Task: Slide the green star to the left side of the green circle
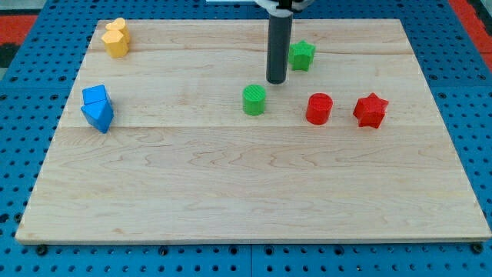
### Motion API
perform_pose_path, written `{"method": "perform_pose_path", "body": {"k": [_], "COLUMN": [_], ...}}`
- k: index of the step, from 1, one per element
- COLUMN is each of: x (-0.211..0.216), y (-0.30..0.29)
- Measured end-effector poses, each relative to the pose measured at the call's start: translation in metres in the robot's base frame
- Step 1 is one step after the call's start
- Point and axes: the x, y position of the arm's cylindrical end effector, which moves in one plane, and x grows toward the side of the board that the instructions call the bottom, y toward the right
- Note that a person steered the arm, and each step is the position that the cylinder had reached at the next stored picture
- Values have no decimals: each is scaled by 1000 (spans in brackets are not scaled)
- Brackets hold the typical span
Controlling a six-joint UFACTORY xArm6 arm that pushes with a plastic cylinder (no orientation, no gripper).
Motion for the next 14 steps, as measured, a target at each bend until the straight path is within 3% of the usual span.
{"method": "perform_pose_path", "body": {"k": [2, 3, 4, 6, 7, 9, 10, 11, 12, 14], "x": [11, 27, 9, -73, -86, -111, -64, -23, -21, -29], "y": [-63, -46, -68, -71, -12, 35, 85, 13, -67, -116]}}
